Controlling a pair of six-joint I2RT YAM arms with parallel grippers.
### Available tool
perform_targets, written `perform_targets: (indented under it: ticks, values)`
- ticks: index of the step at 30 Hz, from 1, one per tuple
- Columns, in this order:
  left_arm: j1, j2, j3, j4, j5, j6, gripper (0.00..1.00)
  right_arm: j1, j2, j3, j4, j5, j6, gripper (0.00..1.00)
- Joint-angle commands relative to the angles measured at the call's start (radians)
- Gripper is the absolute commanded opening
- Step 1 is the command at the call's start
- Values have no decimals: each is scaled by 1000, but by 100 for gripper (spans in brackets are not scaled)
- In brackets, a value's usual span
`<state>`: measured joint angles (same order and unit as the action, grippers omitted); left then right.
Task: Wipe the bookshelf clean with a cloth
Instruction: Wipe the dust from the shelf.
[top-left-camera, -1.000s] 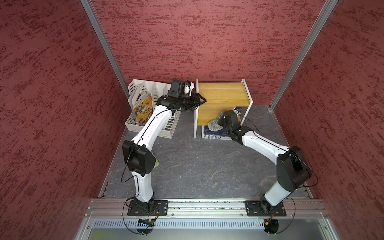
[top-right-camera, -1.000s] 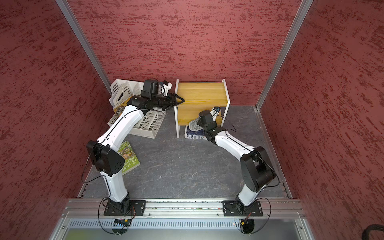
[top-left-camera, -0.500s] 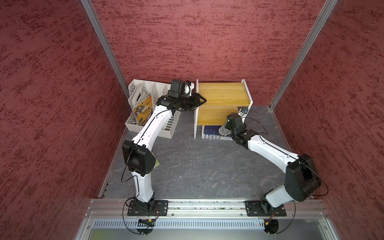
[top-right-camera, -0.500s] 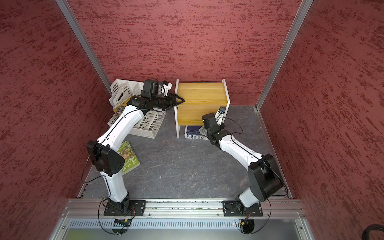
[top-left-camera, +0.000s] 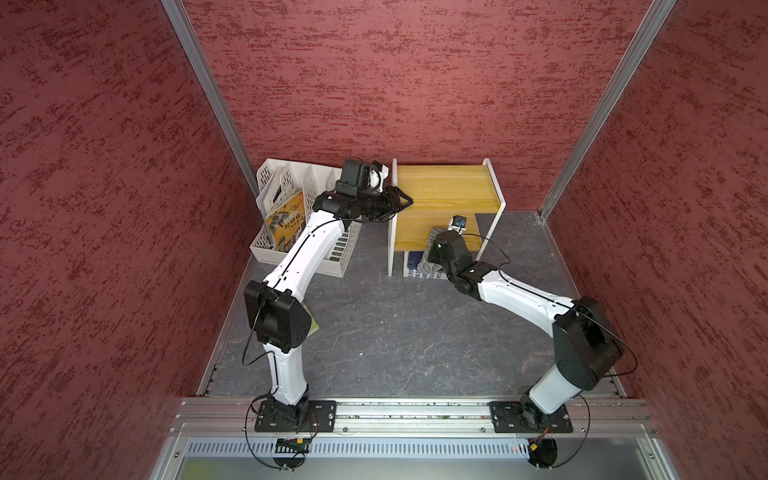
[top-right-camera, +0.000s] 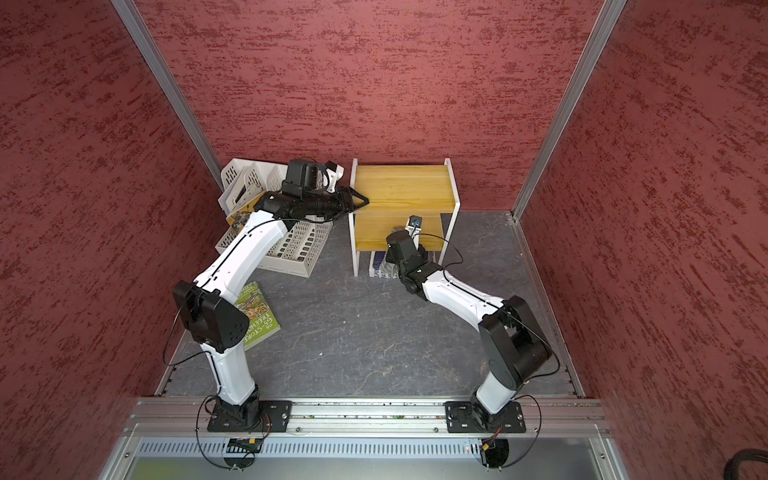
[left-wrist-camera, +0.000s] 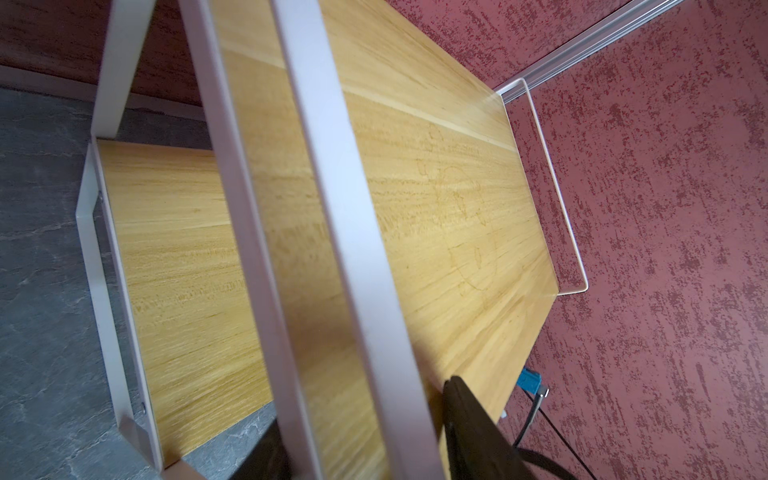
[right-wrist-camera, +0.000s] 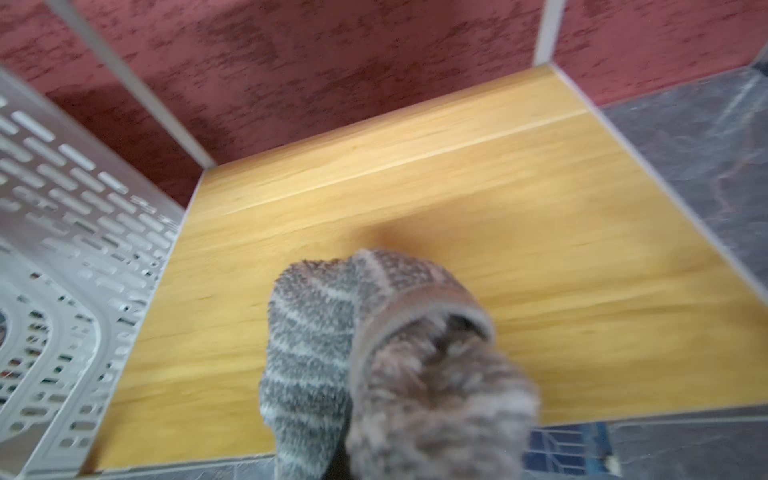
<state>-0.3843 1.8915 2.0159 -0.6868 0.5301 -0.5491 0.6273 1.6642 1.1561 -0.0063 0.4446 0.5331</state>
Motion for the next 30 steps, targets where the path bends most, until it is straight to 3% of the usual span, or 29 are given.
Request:
perform_targets:
  ticks: [1,8,15,22,25,30]
  values:
    - [-16,12,-7,-78,25,43,50,52,44,52,66,-72,-29,0]
    - [-12,8,-8,-80,18,43,55,92,84,104,82,-118,-60,0]
    - [24,-18,-5,-83,16,47,60,91,-67,64,-14,-190,-147,0]
    - [64,-27,12,-70,59,40,69,92,-282,76,-290,-259,-273,0]
    - [80,-38,13,-35,96,36,79,91,-346,151,-451,-254,-329,0]
    - [109,-80,-27,23,133,11,80,82,-342,339,-631,-219,-396,0]
